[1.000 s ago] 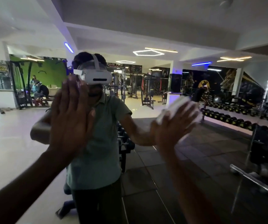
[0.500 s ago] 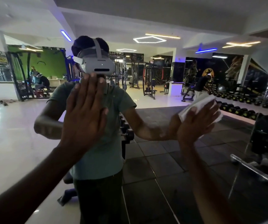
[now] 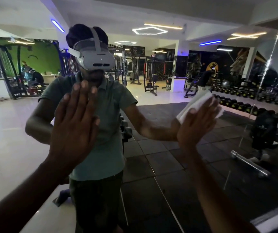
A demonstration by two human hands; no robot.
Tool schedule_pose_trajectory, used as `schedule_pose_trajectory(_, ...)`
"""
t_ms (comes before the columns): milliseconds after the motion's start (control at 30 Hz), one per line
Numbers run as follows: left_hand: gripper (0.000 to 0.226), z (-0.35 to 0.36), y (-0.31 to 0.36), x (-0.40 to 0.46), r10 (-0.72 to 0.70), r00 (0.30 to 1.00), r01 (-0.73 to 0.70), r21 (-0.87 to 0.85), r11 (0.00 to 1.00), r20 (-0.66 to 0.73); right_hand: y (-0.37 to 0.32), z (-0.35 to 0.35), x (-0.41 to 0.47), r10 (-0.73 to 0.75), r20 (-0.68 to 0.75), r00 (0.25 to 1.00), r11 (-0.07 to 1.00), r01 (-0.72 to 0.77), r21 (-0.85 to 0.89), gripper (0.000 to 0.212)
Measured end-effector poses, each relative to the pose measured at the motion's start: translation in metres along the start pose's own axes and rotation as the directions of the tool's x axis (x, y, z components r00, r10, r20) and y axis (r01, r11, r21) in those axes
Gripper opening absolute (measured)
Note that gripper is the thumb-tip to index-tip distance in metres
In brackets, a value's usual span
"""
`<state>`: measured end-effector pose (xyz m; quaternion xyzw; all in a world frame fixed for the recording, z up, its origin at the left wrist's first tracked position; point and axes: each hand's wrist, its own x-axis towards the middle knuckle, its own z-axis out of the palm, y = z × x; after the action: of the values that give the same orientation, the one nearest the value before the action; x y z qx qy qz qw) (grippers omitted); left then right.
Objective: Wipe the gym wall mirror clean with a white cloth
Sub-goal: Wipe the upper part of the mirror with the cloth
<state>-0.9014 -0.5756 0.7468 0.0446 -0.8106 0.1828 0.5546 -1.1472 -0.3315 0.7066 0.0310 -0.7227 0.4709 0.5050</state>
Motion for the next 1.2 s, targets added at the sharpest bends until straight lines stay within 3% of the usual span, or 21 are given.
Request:
schedule_pose_trajectory(67,0.069,0.003,0.004,-0.001,-0.009,1.0,0.009,-0.001,1.0,-0.006,-0.017,0.007,-0.007,0.201,-0.027,0.979,0.979,-0.2,0.035,0.085)
schedule_pose_trajectory(133,0.067,0.004,0.006,-0.001,-0.024,1.0,0.024,-0.007,1.0,-0.013,-0.055,0.008,-0.051,0.204,-0.035,0.978,0.979,-0.205,-0.019,0.083)
schedule_pose_trajectory(200,0.067,0.005,0.008,-0.001,-0.023,1.0,0.023,-0.011,1.0,-0.016,-0.09,0.0,-0.112,-0.093,0.138,0.986,0.995,0.098,-0.031,0.075)
schedule_pose_trajectory(267,0.067,0.001,0.003,0.0,0.002,1.0,-0.003,-0.026,1.0,-0.005,-0.102,-0.014,-0.15,-0.435,0.327,0.839,0.893,0.447,0.042,0.075)
schedule_pose_trajectory(300,0.067,-0.002,0.0,-0.002,0.013,1.0,-0.013,-0.035,0.999,-0.005,-0.099,-0.017,-0.149,-0.527,0.35,0.774,0.841,0.533,0.087,0.073)
schedule_pose_trajectory(367,0.068,-0.014,-0.015,-0.008,-0.007,1.0,0.007,-0.024,1.0,-0.026,-0.084,-0.016,-0.121,-0.579,0.296,0.76,0.807,0.586,0.073,0.07)
schedule_pose_trajectory(433,0.069,-0.021,-0.044,-0.019,-0.082,0.996,0.083,0.033,0.996,-0.023,-0.074,-0.006,-0.081,-0.441,0.193,0.877,0.891,0.454,-0.027,0.069)
schedule_pose_trajectory(467,0.071,-0.022,-0.065,-0.024,-0.144,0.989,0.145,0.078,0.986,-0.011,-0.076,0.0,-0.061,-0.293,0.121,0.949,0.953,0.3,-0.047,0.071)
schedule_pose_trajectory(533,0.078,-0.029,-0.103,-0.032,-0.273,0.962,0.265,0.201,0.943,0.015,-0.101,0.006,-0.048,-0.003,0.009,1.0,1.0,0.003,-0.03,0.076)
schedule_pose_trajectory(567,0.081,-0.033,-0.116,-0.037,-0.298,0.954,0.284,0.231,0.93,0.025,-0.122,0.009,-0.063,0.057,-0.005,0.998,0.998,-0.057,-0.03,0.076)
schedule_pose_trajectory(633,0.077,-0.038,-0.122,-0.046,-0.264,0.964,0.256,0.173,0.951,0.023,-0.159,0.006,-0.125,-0.078,0.09,0.993,0.996,0.081,-0.034,0.077)
schedule_pose_trajectory(667,0.074,-0.042,-0.119,-0.048,-0.234,0.972,0.231,0.133,0.964,0.009,-0.173,0.004,-0.166,-0.231,0.183,0.955,0.972,0.235,0.0,0.08)
schedule_pose_trajectory(733,0.072,-0.051,-0.115,-0.047,-0.196,0.98,0.196,0.116,0.974,-0.012,-0.186,-0.005,-0.231,-0.507,0.34,0.793,0.853,0.517,0.067,0.078)
schedule_pose_trajectory(800,0.071,-0.052,-0.12,-0.048,-0.171,0.985,0.169,0.125,0.978,-0.002,-0.175,-0.004,-0.238,-0.654,0.372,0.659,0.734,0.672,0.1,0.072)
schedule_pose_trajectory(867,0.071,-0.056,-0.128,-0.05,-0.16,0.987,0.157,0.109,0.982,0.02,-0.149,-0.002,-0.198,-0.706,0.344,0.62,0.683,0.723,0.099,0.068)
schedule_pose_trajectory(933,0.069,-0.058,-0.132,-0.055,-0.131,0.991,0.129,0.08,0.988,0.016,-0.118,-0.002,-0.137,-0.572,0.275,0.773,0.801,0.599,-0.018,0.069)
schedule_pose_trajectory(1000,0.069,-0.057,-0.134,-0.056,-0.123,0.992,0.122,0.072,0.99,0.007,-0.097,0.002,-0.074,-0.251,0.109,0.962,0.963,0.259,-0.073,0.067)
schedule_pose_trajectory(1067,0.07,-0.055,-0.132,-0.055,-0.133,0.991,0.133,0.072,0.988,-0.007,-0.11,0.003,-0.052,0.077,-0.014,0.997,0.997,-0.077,-0.003,0.077)
schedule_pose_trajectory(1100,0.071,-0.053,-0.13,-0.055,-0.143,0.99,0.144,0.073,0.987,-0.016,-0.127,0.005,-0.064,0.158,-0.035,0.987,0.987,-0.158,0.003,0.082)
schedule_pose_trajectory(1133,0.072,-0.051,-0.127,-0.054,-0.159,0.987,0.16,0.07,0.985,-0.023,-0.149,0.005,-0.088,0.168,-0.044,0.985,0.985,-0.169,-0.021,0.083)
schedule_pose_trajectory(1200,0.073,-0.048,-0.123,-0.054,-0.187,0.982,0.188,0.062,0.98,-0.023,-0.189,0.002,-0.163,0.016,0.051,0.999,0.997,-0.012,-0.078,0.08)
